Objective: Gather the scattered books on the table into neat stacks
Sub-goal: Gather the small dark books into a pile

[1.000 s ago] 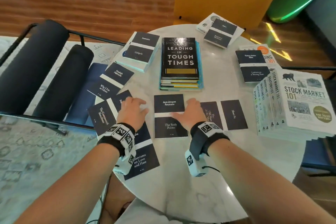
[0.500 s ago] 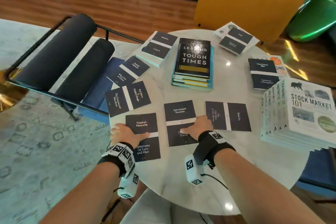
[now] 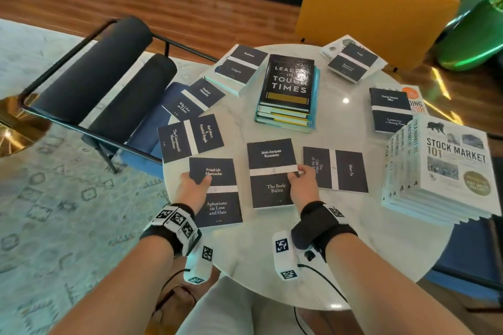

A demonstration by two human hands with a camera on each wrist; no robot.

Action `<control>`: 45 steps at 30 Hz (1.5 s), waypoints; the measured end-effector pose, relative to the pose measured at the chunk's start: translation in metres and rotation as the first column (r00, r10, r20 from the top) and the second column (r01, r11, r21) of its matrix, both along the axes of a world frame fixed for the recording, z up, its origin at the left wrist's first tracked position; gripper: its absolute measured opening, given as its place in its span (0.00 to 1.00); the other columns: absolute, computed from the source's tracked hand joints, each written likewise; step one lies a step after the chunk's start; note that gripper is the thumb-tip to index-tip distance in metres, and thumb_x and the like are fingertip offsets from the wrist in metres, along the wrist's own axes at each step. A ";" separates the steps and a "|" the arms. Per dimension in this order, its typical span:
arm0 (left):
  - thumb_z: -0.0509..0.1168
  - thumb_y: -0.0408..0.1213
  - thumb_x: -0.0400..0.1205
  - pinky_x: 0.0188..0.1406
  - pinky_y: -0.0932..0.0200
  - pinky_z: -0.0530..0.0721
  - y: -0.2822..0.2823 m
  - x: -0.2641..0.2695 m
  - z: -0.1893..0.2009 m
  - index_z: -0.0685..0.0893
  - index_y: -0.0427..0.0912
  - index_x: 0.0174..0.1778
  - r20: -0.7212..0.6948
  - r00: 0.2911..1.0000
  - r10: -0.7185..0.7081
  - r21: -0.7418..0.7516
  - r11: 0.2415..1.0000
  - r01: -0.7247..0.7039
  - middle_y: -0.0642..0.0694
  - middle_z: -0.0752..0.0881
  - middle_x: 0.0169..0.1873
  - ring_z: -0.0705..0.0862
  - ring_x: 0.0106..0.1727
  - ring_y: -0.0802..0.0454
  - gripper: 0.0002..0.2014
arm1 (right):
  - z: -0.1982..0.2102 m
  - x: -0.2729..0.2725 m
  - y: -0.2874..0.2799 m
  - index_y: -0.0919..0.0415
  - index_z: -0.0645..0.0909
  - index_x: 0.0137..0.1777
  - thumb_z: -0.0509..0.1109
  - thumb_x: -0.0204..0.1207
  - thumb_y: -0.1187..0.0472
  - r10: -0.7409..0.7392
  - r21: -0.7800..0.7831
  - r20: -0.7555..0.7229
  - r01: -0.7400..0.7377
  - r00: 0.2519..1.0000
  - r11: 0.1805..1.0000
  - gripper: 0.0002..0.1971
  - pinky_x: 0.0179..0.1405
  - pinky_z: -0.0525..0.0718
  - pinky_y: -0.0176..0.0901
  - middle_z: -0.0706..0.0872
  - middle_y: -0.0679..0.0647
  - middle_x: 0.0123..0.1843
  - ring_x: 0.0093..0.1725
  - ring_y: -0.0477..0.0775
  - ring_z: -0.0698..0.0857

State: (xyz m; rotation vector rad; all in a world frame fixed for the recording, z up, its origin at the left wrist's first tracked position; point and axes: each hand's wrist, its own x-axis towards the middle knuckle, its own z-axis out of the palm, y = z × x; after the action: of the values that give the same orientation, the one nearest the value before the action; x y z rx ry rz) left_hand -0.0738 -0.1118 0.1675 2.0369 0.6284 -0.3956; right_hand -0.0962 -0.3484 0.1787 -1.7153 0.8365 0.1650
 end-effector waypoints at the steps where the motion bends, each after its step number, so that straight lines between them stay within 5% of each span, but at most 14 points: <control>1: 0.64 0.49 0.83 0.59 0.49 0.80 -0.006 0.000 0.001 0.73 0.36 0.69 0.006 1.000 0.002 -0.039 0.999 -0.002 0.39 0.84 0.58 0.84 0.58 0.39 0.24 | 0.000 -0.001 0.000 0.63 0.68 0.71 0.59 0.84 0.68 0.015 0.013 0.011 -0.015 1.000 1.000 0.17 0.63 0.77 0.45 0.80 0.59 0.61 0.58 0.56 0.79; 4: 0.63 0.57 0.81 0.66 0.49 0.78 -0.030 -0.004 0.006 0.70 0.37 0.72 0.014 0.999 -0.047 -0.147 0.988 0.048 0.43 0.81 0.63 0.82 0.63 0.43 0.31 | -0.003 -0.009 0.013 0.63 0.68 0.71 0.60 0.83 0.69 0.115 0.106 0.027 -0.117 0.993 0.988 0.17 0.64 0.80 0.49 0.81 0.62 0.62 0.58 0.58 0.82; 7: 0.72 0.48 0.78 0.69 0.50 0.76 -0.052 -0.008 0.003 0.65 0.35 0.73 -0.020 0.996 -0.084 -0.206 0.975 0.078 0.44 0.78 0.67 0.79 0.66 0.46 0.35 | -0.012 -0.018 0.023 0.62 0.75 0.68 0.63 0.79 0.66 0.235 0.122 -0.027 -0.230 0.972 0.965 0.17 0.66 0.81 0.58 0.85 0.63 0.61 0.59 0.62 0.85; 9: 0.74 0.39 0.77 0.68 0.46 0.78 -0.060 -0.009 -0.001 0.65 0.35 0.72 -0.040 0.994 -0.100 -0.207 0.974 0.090 0.39 0.79 0.66 0.80 0.66 0.41 0.33 | -0.015 -0.019 0.012 0.56 0.82 0.64 0.65 0.77 0.59 0.298 -0.146 -0.110 -0.312 0.948 0.939 0.16 0.70 0.76 0.54 0.84 0.61 0.63 0.64 0.63 0.81; 12: 0.70 0.35 0.80 0.64 0.48 0.80 -0.067 -0.005 -0.004 0.64 0.34 0.73 -0.033 0.992 -0.118 -0.189 0.976 0.110 0.38 0.80 0.65 0.81 0.64 0.40 0.29 | -0.013 -0.020 -0.028 0.54 0.78 0.68 0.67 0.77 0.55 0.212 -0.567 -0.199 -0.288 0.957 0.772 0.19 0.69 0.68 0.48 0.75 0.60 0.69 0.69 0.62 0.71; 16: 0.64 0.34 0.84 0.57 0.55 0.76 -0.073 0.000 -0.005 0.64 0.34 0.75 -0.004 0.991 -0.131 -0.158 0.979 0.129 0.38 0.79 0.65 0.80 0.64 0.39 0.25 | -0.012 -0.009 -0.065 0.59 0.70 0.75 0.70 0.72 0.38 0.177 -0.625 -0.306 -0.337 0.936 0.705 0.37 0.74 0.66 0.52 0.65 0.61 0.79 0.77 0.63 0.63; 20: 0.64 0.34 0.84 0.57 0.51 0.81 -0.076 0.004 -0.009 0.67 0.36 0.74 -0.017 0.996 -0.093 -0.214 0.973 0.087 0.38 0.81 0.65 0.82 0.57 0.43 0.23 | -0.017 0.000 -0.069 0.61 0.68 0.74 0.69 0.59 0.24 0.165 -0.658 -0.421 -0.426 0.892 0.621 0.51 0.74 0.68 0.57 0.68 0.63 0.76 0.77 0.66 0.65; 28: 0.65 0.35 0.84 0.65 0.41 0.81 -0.070 0.002 -0.008 0.67 0.39 0.76 -0.047 0.996 -0.075 -0.327 0.943 0.055 0.39 0.81 0.66 0.84 0.62 0.40 0.24 | -0.006 -0.007 -0.061 0.55 0.80 0.63 0.68 0.69 0.45 0.311 -0.642 -0.317 -0.444 0.896 0.625 0.24 0.64 0.73 0.51 0.79 0.58 0.65 0.66 0.63 0.72; 31: 0.61 0.40 0.86 0.67 0.41 0.80 -0.068 0.001 -0.008 0.68 0.41 0.74 -0.048 0.996 -0.080 -0.351 0.934 0.059 0.42 0.80 0.65 0.83 0.62 0.42 0.20 | 0.004 -0.017 -0.054 0.58 0.87 0.55 0.66 0.74 0.55 0.331 -0.560 -0.111 -0.334 0.937 0.758 0.14 0.54 0.81 0.46 0.89 0.56 0.55 0.58 0.60 0.83; 35: 0.57 0.56 0.85 0.66 0.42 0.82 -0.066 0.003 -0.006 0.71 0.47 0.66 -0.061 0.992 -0.112 -0.391 0.917 0.079 0.46 0.84 0.61 0.85 0.62 0.45 0.21 | 0.008 -0.036 -0.038 0.58 0.88 0.57 0.67 0.77 0.62 0.323 -0.429 0.151 -0.232 0.934 0.873 0.12 0.60 0.79 0.36 0.88 0.51 0.58 0.57 0.47 0.85; 38: 0.53 0.66 0.81 0.54 0.49 0.87 -0.061 0.007 -0.006 0.73 0.47 0.73 -0.119 0.986 -0.114 -0.417 0.907 0.055 0.48 0.85 0.62 0.86 0.60 0.47 0.31 | 0.008 -0.045 -0.025 0.57 0.88 0.51 0.69 0.75 0.67 0.344 -0.299 0.364 -0.241 0.866 0.923 0.09 0.60 0.76 0.30 0.88 0.47 0.55 0.53 0.29 0.80; 40: 0.55 0.72 0.76 0.39 0.54 0.89 -0.060 0.009 0.000 0.74 0.52 0.73 -0.175 0.974 -0.144 -0.459 0.887 0.048 0.48 0.85 0.63 0.86 0.59 0.49 0.36 | 0.004 -0.049 -0.017 0.57 0.90 0.48 0.70 0.74 0.69 0.469 -0.326 0.361 -0.361 0.806 0.873 0.09 0.66 0.71 0.32 0.84 0.43 0.58 0.60 0.33 0.78; 43: 0.70 0.52 0.78 0.40 0.53 0.90 -0.062 0.008 0.001 0.74 0.44 0.70 -0.132 0.977 -0.170 -0.466 0.880 0.090 0.42 0.86 0.61 0.87 0.56 0.47 0.27 | -0.007 -0.055 -0.010 0.55 0.90 0.47 0.68 0.73 0.63 0.638 -0.334 0.232 -0.556 0.735 0.762 0.10 0.72 0.67 0.34 0.77 0.47 0.69 0.71 0.47 0.73; 45: 0.77 0.36 0.74 0.58 0.43 0.86 -0.059 0.007 -0.007 0.71 0.41 0.70 -0.107 0.979 -0.173 -0.409 0.905 0.116 0.39 0.84 0.64 0.85 0.60 0.42 0.31 | -0.011 -0.058 -0.008 0.57 0.91 0.46 0.68 0.74 0.65 0.633 -0.282 0.177 -0.577 0.754 0.767 0.09 0.62 0.64 0.14 0.73 0.50 0.73 0.75 0.50 0.70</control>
State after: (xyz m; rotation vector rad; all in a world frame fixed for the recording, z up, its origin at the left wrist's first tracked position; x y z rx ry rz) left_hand -0.0672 -0.1704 0.1608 1.6727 0.4358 -0.7029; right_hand -0.1538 -0.3568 0.1679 -2.1142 0.0632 0.2888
